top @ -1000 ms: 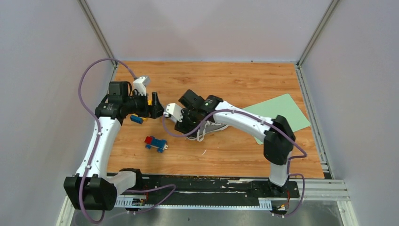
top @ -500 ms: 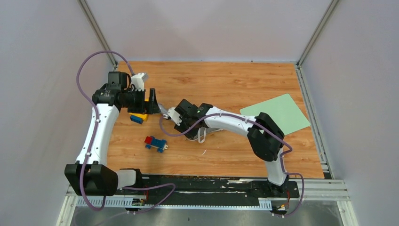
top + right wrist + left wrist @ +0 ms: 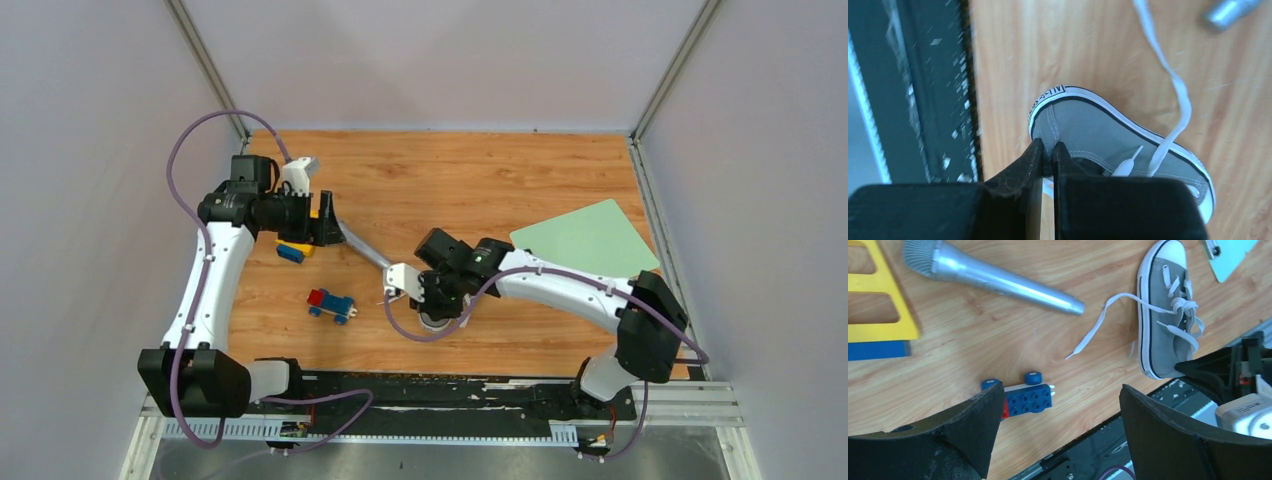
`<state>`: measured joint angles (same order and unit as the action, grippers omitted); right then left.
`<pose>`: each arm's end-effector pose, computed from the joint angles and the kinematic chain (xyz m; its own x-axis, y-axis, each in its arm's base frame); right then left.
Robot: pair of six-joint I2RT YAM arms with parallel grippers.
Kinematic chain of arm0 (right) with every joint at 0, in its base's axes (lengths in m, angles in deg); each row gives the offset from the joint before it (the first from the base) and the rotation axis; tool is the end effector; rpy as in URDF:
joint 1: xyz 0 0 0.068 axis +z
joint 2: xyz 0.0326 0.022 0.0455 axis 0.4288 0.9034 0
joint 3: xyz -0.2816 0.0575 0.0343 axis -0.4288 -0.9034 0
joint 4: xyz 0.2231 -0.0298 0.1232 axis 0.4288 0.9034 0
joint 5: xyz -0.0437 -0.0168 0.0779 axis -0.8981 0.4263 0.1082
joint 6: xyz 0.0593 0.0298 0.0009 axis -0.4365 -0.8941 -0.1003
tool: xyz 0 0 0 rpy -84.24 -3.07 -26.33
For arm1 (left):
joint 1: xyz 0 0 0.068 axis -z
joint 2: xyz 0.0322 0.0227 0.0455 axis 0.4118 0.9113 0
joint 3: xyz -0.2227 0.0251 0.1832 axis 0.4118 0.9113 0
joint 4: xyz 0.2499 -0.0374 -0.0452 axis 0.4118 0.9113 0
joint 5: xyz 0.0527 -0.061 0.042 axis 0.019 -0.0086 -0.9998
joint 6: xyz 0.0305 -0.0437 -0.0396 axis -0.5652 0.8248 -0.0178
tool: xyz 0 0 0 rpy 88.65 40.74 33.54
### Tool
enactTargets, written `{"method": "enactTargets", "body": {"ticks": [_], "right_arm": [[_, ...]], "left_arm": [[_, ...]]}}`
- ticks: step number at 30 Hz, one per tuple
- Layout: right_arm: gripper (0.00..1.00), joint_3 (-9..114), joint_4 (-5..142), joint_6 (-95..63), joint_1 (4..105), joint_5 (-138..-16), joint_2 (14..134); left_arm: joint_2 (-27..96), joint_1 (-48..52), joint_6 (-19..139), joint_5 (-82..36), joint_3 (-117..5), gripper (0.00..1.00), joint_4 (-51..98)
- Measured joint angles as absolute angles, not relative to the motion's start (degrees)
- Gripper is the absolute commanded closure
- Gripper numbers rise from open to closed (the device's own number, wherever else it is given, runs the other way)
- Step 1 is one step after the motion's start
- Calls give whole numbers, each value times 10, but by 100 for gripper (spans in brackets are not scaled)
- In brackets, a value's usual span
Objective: Tie the shoes
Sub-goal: Adjust the shoe at the center of the board.
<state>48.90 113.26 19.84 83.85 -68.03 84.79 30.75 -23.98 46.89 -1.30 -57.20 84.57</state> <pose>0.1585 0.2860 0.2556 0.0134 -0.8730 -0.4875 -0.9995 -0.0254 0.0180 0.2332 -0.0276 0.3476 -0.8291 0.0312 -0.5582 0.3029 0.8643 -0.4016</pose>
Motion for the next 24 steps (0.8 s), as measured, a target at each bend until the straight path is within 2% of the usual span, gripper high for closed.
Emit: {"method": "enactTargets", "body": {"ticks": [10, 16, 24], "right_arm": [[95, 351, 1196, 327, 874, -645, 802], [96, 306, 1197, 401, 876, -672, 748], [97, 283, 1165, 478, 863, -687, 736]], "left_arm": [[302, -240, 476, 90, -514, 10, 810], [302, -240, 478, 108, -507, 10, 794], [302, -240, 481, 118, -487, 10, 785]]}}
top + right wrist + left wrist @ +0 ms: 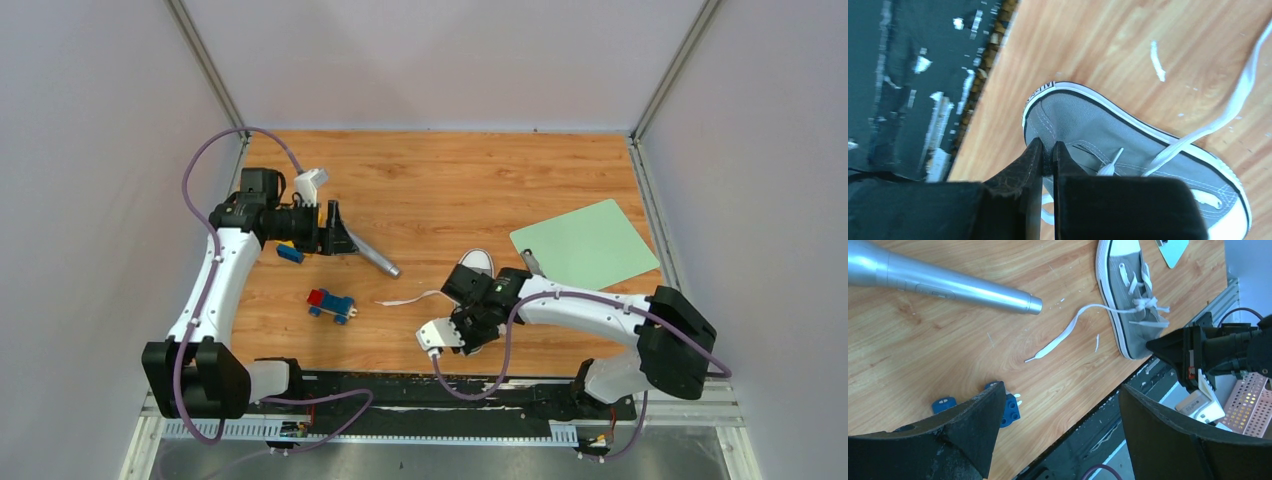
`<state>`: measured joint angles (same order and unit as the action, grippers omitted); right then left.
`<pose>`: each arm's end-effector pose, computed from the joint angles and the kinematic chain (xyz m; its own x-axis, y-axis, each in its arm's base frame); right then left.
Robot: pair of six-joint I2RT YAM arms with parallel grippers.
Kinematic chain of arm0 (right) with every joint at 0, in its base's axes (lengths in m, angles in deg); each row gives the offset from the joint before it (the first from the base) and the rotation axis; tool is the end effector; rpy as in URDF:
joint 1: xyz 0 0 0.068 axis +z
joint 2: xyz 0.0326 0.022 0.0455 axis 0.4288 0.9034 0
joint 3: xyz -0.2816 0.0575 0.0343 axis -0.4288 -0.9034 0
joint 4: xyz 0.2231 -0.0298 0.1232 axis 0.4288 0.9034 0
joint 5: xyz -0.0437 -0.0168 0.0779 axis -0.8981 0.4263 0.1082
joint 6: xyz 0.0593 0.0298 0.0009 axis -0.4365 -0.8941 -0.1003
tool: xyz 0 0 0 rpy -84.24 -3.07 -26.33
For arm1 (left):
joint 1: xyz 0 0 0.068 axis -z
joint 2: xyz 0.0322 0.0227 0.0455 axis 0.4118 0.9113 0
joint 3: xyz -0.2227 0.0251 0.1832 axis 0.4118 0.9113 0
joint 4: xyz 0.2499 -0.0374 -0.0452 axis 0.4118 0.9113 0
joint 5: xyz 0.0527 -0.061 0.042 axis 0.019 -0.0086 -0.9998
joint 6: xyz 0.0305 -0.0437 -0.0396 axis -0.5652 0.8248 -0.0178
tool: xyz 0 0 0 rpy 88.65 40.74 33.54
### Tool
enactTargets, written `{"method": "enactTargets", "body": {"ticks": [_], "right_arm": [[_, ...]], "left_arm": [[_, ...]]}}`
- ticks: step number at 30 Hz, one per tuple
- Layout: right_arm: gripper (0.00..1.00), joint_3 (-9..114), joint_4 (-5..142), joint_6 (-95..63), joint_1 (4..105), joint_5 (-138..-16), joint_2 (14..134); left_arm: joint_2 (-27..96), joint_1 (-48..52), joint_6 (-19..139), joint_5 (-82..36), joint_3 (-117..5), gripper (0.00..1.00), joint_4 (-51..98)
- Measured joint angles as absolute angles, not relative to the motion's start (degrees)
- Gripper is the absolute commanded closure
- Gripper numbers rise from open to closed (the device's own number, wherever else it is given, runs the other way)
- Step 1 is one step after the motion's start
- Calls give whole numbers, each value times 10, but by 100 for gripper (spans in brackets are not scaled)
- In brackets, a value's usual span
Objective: Tie the shoes
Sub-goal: Adjust the shoe at the center of the board.
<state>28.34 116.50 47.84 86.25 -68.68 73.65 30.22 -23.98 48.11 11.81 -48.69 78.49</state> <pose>0.1040 0.2152 0.2033 0.4716 -0.8167 -0.3326 -0.8712 -0.4899 -0.0323 0.2307 -0.0372 0.3171 -0.8523 0.0117 -0.5230 0.3655 0.7284 -0.5795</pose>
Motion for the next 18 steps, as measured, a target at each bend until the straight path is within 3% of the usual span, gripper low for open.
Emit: {"method": "enactTargets", "body": {"ticks": [5, 8, 12, 18], "right_arm": [[93, 307, 1154, 523, 822, -704, 762], [71, 300, 1146, 545, 811, -715, 756], [56, 298, 1158, 549, 803, -739, 744], [50, 495, 1234, 478, 792, -696, 790]], "left_arm": [[299, -238, 482, 124, -480, 11, 781], [293, -236, 482, 128, -480, 11, 781], [285, -235, 482, 134, -480, 11, 776], [277, -235, 484, 137, -475, 9, 764]]}}
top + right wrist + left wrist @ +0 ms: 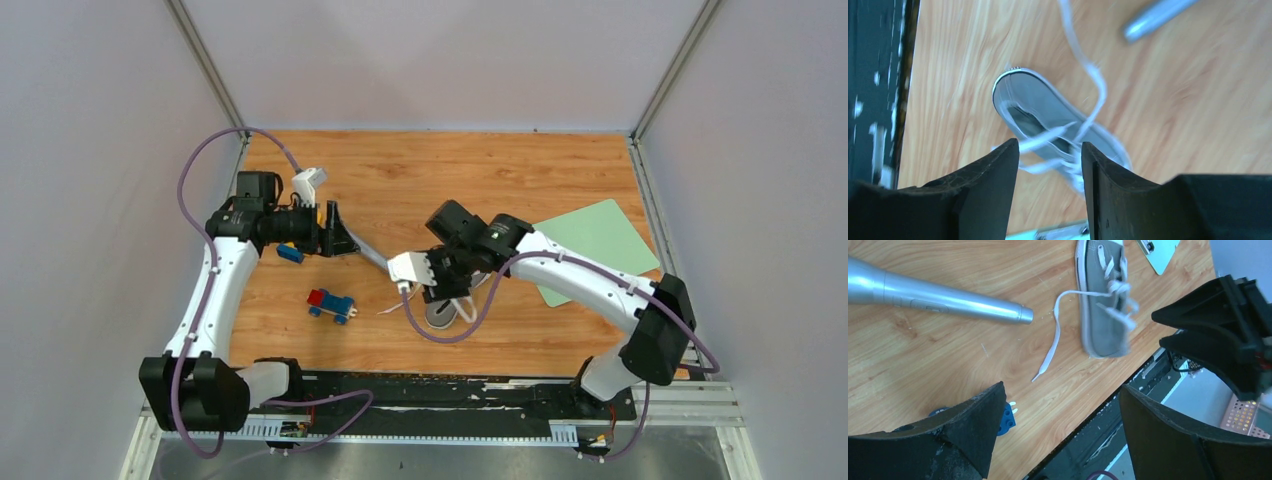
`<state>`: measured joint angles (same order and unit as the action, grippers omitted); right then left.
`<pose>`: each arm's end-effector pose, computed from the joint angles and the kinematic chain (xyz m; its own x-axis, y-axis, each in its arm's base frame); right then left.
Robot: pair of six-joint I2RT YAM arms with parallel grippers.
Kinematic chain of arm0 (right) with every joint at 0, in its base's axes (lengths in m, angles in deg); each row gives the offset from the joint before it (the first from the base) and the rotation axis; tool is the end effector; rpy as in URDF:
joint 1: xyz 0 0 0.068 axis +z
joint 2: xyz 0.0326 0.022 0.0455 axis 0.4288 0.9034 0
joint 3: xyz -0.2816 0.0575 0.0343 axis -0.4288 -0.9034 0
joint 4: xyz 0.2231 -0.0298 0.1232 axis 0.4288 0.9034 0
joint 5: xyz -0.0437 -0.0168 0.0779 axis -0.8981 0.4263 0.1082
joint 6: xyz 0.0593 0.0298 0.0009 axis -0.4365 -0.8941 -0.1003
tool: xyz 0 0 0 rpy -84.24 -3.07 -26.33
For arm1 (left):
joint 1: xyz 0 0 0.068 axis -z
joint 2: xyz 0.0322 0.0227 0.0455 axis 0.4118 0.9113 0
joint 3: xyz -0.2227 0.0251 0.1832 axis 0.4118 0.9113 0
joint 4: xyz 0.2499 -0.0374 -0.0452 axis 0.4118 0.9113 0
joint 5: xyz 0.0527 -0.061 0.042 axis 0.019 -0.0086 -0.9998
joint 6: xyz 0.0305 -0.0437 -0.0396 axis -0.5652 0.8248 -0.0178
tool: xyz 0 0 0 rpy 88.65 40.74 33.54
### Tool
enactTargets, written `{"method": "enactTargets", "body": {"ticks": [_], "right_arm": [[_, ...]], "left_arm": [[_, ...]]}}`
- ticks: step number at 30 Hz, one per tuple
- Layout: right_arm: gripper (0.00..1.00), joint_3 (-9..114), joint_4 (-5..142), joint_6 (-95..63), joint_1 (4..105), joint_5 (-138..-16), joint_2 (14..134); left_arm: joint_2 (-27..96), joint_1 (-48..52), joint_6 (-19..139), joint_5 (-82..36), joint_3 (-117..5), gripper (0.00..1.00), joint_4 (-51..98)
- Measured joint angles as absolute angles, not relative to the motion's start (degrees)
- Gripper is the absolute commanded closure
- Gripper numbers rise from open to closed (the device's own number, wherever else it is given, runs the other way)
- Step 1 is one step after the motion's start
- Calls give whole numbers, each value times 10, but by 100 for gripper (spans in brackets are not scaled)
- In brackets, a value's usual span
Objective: Tie the shoes
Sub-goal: Adjust the shoe at the center of the board.
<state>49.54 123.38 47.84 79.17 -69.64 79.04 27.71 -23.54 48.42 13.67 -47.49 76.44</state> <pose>0.1622 0.2437 0.2790 0.4014 -0.8283 -0.3910 -0.9159 -0.3625 -0.1724 0.2229 -0.0401 0.3229 -0.8222 0.0138 -0.5691 0.4129 0.7025 -0.5796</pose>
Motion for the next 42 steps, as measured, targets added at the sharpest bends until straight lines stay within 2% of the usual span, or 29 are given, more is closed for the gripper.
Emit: {"method": "enactTargets", "body": {"ticks": [4, 11, 15, 17, 21, 26, 33, 38, 42], "right_arm": [[50, 586, 1179, 428, 804, -663, 838], [54, 588, 1126, 388, 838, -655, 959], [52, 588, 1116, 368, 858, -659, 995], [54, 585, 1113, 363, 868, -662, 996], [66, 543, 1104, 358, 878, -678, 978], [70, 458, 1119, 358, 880, -711, 923], [69, 409, 1173, 359, 873, -748, 839], [67, 412, 1179, 359, 871, -745, 845], [61, 446, 1187, 355, 871, -726, 867]], "left_arm": [[254, -236, 503, 136, -471, 8, 750], [233, -237, 505, 77, -523, 7, 767], [213, -249, 500, 40, -535, 6, 769], [204, -257, 500, 29, -535, 6, 771], [196, -263, 499, 23, -535, 6, 774], [190, -263, 500, 27, -530, 6, 774], [179, -263, 500, 28, -526, 6, 773], [172, -263, 499, 29, -516, 6, 774], [172, -263, 498, 28, -511, 6, 775]]}}
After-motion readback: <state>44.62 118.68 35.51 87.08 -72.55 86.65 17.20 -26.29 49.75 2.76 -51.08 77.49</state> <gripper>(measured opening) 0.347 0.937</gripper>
